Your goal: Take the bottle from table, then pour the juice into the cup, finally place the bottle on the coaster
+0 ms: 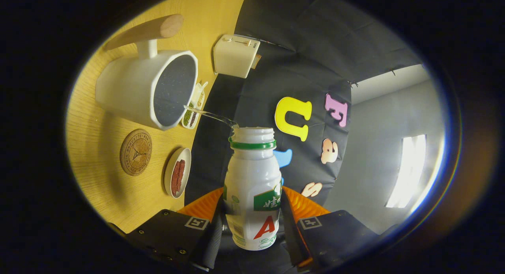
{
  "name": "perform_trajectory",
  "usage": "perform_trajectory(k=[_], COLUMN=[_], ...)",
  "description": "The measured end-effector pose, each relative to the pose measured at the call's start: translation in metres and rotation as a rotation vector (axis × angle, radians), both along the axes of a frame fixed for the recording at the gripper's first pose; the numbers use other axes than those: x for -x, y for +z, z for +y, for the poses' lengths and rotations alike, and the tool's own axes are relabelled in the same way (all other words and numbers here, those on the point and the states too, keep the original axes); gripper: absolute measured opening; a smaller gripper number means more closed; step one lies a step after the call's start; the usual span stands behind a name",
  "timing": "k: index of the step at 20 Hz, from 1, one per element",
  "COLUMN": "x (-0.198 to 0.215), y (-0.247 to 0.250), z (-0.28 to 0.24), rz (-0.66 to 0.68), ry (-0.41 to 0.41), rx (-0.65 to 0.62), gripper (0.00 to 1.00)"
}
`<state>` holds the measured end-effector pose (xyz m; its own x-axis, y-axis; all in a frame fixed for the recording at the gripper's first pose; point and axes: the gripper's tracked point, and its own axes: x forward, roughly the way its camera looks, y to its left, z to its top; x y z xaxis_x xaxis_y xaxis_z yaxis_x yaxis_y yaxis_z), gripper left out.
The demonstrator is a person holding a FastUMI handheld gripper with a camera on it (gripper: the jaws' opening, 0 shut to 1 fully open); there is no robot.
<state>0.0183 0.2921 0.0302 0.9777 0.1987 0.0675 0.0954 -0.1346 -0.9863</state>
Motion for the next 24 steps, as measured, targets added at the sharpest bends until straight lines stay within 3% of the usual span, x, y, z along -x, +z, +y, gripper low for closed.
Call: perform_trajectory(k=[24], x=[0.005], y=[0.004], z=[0.017], rz=[-0.073], ry=[0.071], rx=[0.182], gripper=[0.68])
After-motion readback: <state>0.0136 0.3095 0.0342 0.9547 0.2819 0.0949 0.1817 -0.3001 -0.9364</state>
